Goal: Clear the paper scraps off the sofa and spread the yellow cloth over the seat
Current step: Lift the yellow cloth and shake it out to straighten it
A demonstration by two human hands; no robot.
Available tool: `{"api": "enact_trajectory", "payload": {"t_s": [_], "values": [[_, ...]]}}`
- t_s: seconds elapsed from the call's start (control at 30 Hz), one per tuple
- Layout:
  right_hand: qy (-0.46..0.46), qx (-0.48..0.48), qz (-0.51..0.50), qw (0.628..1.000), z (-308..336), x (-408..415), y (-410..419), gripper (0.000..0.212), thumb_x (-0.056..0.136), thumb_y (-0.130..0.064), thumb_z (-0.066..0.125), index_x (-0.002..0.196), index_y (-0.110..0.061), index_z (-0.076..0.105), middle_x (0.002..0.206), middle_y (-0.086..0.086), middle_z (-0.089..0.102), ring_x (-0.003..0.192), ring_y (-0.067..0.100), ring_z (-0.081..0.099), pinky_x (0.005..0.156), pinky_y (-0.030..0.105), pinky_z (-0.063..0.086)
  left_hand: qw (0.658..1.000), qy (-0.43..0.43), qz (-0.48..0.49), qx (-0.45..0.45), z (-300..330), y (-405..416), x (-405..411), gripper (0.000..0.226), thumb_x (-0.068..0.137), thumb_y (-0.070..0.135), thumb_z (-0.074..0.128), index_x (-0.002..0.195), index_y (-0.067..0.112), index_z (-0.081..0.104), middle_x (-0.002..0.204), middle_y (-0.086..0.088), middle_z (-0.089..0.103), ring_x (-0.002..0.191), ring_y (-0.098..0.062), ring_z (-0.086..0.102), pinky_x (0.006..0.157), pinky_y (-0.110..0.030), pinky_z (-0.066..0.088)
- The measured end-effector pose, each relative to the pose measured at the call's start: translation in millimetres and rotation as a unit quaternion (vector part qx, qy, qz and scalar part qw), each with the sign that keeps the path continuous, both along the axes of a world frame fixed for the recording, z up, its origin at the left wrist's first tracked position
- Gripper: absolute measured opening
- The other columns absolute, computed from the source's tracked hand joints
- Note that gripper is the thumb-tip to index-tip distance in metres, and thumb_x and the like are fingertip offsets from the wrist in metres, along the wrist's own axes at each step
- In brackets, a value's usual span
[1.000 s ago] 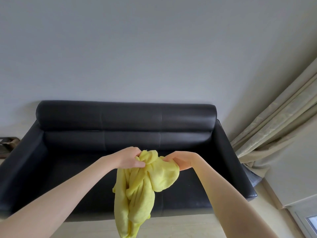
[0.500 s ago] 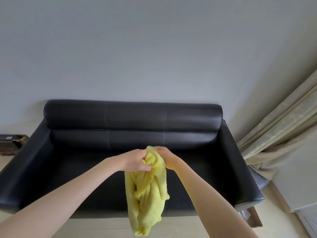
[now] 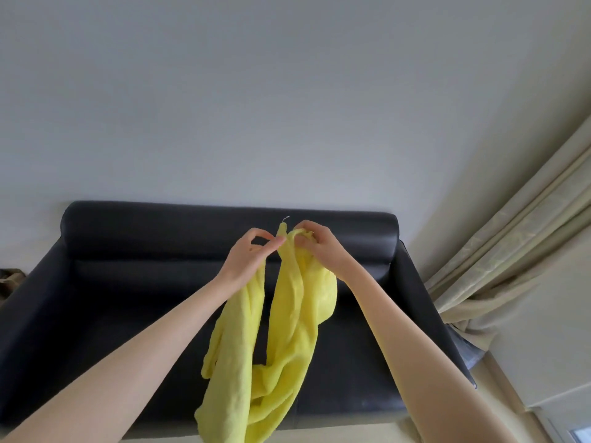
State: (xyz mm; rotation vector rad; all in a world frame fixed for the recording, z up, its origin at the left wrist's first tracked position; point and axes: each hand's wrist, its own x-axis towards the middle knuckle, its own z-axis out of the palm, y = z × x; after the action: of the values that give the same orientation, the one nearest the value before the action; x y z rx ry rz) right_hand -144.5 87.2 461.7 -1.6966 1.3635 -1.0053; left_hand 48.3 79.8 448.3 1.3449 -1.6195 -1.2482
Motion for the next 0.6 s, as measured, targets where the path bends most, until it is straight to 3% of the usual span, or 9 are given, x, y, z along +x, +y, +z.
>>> {"api": "enact_trajectory", "payload": {"t_s": [0.1, 0.2, 0.27, 0.33, 0.43, 0.5, 0.6], "values": [[0.038, 0.003, 0.007, 0.999, 0, 0, 2, 0.013, 0.095, -0.014, 0.053, 0.104, -0.011, 0.062, 0.092, -0.001, 0.062, 0.082, 0.012, 0.056, 0.076, 0.023, 0.046, 0.999, 0.012, -0.003, -0.030, 17, -11, -12, 0.039, 0.075, 0.064, 0.064, 0.091, 0.030, 0.069, 0.092, 0.012, 0.069, 0.092, -0.001, 0.060, 0.073, -0.018, 0.038], [0.039, -0.003, -0.003, 0.999, -1, -4, 5, 0.010, 0.096, -0.017, 0.052, 0.101, -0.018, 0.061, 0.087, -0.005, 0.060, 0.078, 0.007, 0.055, 0.071, 0.017, 0.044, 1.000, -0.021, -0.022, -0.006, 21, -20, -15, 0.031, 0.081, 0.055, 0.063, 0.085, 0.024, 0.069, 0.091, 0.012, 0.066, 0.092, -0.004, 0.058, 0.079, -0.022, 0.037], [0.045, -0.003, -0.006, 0.999, -1, -7, 6, 0.010, 0.096, -0.019, 0.052, 0.101, -0.020, 0.060, 0.089, -0.004, 0.061, 0.080, 0.007, 0.056, 0.071, 0.016, 0.044, 0.993, -0.051, -0.057, 0.085, 21, -21, -15, 0.052, 0.079, 0.070, 0.053, 0.091, 0.022, 0.067, 0.098, 0.009, 0.061, 0.095, -0.012, 0.056, 0.088, -0.030, 0.040], [0.051, -0.002, -0.006, 0.999, -1, -9, 5, 0.010, 0.096, -0.020, 0.051, 0.100, -0.021, 0.060, 0.090, -0.001, 0.063, 0.079, 0.009, 0.056, 0.071, 0.018, 0.045, 0.982, -0.071, -0.089, 0.152, 18, -19, -16, 0.077, 0.068, 0.084, 0.049, 0.114, 0.024, 0.066, 0.117, 0.006, 0.056, 0.113, -0.021, 0.052, 0.099, -0.041, 0.037], [0.060, -0.002, -0.012, 0.998, -1, -9, 4, 0.009, 0.096, -0.022, 0.052, 0.094, -0.024, 0.061, 0.082, -0.007, 0.060, 0.073, 0.007, 0.054, 0.065, 0.014, 0.043, 0.993, -0.053, -0.068, 0.081, 9, -17, -21, 0.073, 0.055, 0.083, 0.062, 0.105, 0.030, 0.066, 0.110, 0.011, 0.064, 0.107, -0.015, 0.058, 0.083, -0.032, 0.044], [0.068, 0.004, -0.019, 0.997, -1, -8, 4, 0.013, 0.095, -0.022, 0.052, 0.088, -0.030, 0.060, 0.079, -0.011, 0.059, 0.070, 0.003, 0.053, 0.062, 0.012, 0.042, 0.996, -0.044, -0.076, 0.015, 6, -16, -24, 0.052, 0.062, 0.070, 0.071, 0.098, 0.033, 0.063, 0.100, 0.012, 0.065, 0.097, -0.008, 0.060, 0.074, -0.025, 0.045], [0.078, 0.017, -0.032, 0.996, -6, -10, 3, 0.013, 0.094, -0.023, 0.054, 0.086, -0.031, 0.059, 0.075, -0.011, 0.058, 0.066, 0.003, 0.051, 0.060, 0.015, 0.042, 0.985, -0.099, -0.119, -0.078, 0, -21, -27, 0.028, 0.079, 0.045, 0.071, 0.099, 0.030, 0.060, 0.098, 0.008, 0.061, 0.093, -0.008, 0.058, 0.074, -0.024, 0.045]]}}
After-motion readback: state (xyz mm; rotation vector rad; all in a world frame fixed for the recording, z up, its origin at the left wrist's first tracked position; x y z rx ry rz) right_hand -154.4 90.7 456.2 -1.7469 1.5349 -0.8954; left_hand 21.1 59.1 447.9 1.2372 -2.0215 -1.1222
